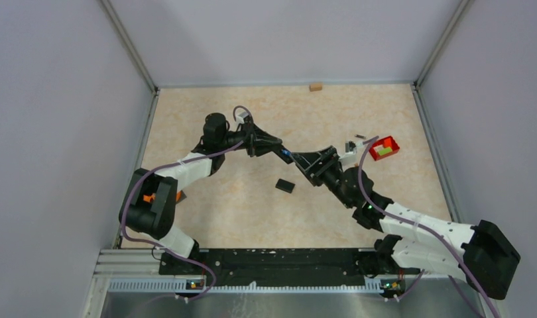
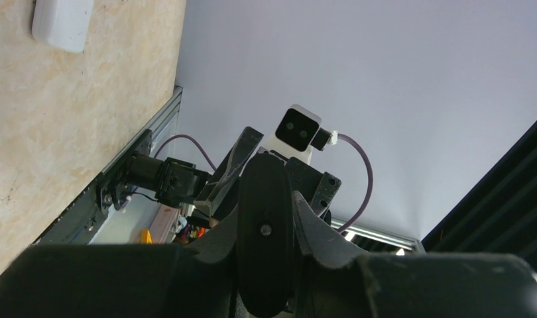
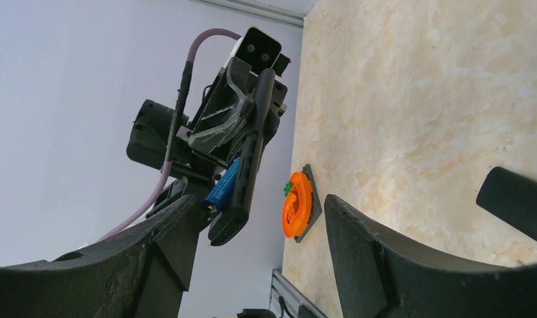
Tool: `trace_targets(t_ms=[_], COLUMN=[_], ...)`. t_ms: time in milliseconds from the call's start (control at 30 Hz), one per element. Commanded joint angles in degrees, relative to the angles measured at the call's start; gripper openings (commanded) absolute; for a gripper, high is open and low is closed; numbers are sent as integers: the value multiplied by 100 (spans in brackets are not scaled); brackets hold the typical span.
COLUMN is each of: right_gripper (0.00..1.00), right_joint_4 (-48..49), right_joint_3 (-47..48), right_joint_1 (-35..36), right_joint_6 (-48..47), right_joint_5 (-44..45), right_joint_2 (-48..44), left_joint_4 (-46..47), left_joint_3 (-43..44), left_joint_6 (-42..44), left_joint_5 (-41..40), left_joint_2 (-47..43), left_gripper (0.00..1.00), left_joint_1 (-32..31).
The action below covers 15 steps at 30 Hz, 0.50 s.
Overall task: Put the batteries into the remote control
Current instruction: Load the battery into the remote control.
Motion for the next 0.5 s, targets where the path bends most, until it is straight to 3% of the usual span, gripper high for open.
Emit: trace_targets(t_ms=[0,300,467], right_gripper=[70,70,77], right_joint_4=[295,200,260], right_joint_3=[95,186,273], right_joint_1=[50,55,53], right_joint_6=[27,-87,-348], right_joint_5=[-76,-86,-155], right_joint_2=[76,83,35], left_joint_4=[428,505,539], left_joint_3=[-42,-52,-84], left_joint_6=[-81,-109,-103], left_joint_5=[41,59,56], left_joint_2=[-291,-328,-306], left_gripper=[0,0,0], left_joint_1=[2,2,2])
